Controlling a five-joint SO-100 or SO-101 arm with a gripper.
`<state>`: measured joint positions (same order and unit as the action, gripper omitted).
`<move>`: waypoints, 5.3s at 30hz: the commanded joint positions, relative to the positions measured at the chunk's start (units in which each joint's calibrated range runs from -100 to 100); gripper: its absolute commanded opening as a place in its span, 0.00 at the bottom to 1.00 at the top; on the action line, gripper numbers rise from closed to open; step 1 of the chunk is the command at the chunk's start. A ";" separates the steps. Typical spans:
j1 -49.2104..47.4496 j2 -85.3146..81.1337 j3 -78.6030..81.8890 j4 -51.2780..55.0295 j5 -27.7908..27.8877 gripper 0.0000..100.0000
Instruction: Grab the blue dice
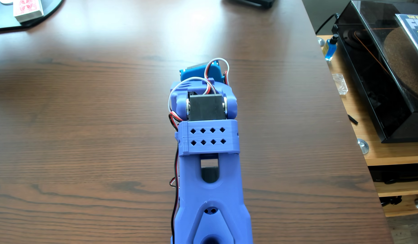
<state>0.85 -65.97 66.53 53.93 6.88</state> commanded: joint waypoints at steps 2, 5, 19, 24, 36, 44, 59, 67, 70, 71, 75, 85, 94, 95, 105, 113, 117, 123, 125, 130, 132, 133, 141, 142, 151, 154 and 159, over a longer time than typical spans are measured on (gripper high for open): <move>1.52 -0.63 2.36 -4.38 -0.04 0.02; 2.67 -0.63 5.35 -6.69 -0.04 0.02; 9.95 -1.13 2.82 -12.51 -4.56 0.02; 4.22 -0.79 -0.08 -11.65 -5.09 0.02; -11.16 -1.46 -11.83 1.18 -8.24 0.02; -10.92 -1.38 -11.20 1.69 -7.93 0.02; -11.25 -1.38 -9.39 1.86 -7.82 0.19; -11.90 -1.38 -9.30 1.86 -7.82 0.18; -11.90 -1.38 -9.30 1.86 -7.82 0.18; -11.90 -1.38 -9.30 1.86 -7.82 0.18; -11.82 -1.38 -9.30 1.86 -7.82 0.18; -10.67 -1.55 -6.77 1.26 -8.03 0.18; -2.08 -9.75 2.64 1.86 -7.87 0.04; -1.75 -11.59 4.63 1.86 -7.82 0.02; 1.27 -20.97 20.45 1.95 -7.87 0.02; 3.81 -25.83 28.22 1.95 -7.82 0.02; 3.65 -27.42 28.86 1.95 -7.82 0.02; 1.60 -33.36 31.39 1.86 -7.82 0.02; 1.60 -33.70 31.48 1.86 -7.82 0.02; 1.60 -33.70 31.48 1.86 -7.82 0.02; 1.60 -33.70 31.48 1.77 -7.82 0.02; 1.60 -33.70 31.57 1.52 -7.82 0.02; 1.60 -33.70 31.57 1.52 -7.82 0.02; 1.60 -33.70 31.57 1.52 -7.82 0.02; 1.60 -33.70 31.57 1.52 -7.82 0.02; 1.60 -33.70 31.57 1.52 -7.82 0.02; 1.60 -33.70 31.57 1.52 -7.82 0.02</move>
<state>2.64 -98.58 98.56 55.50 -1.23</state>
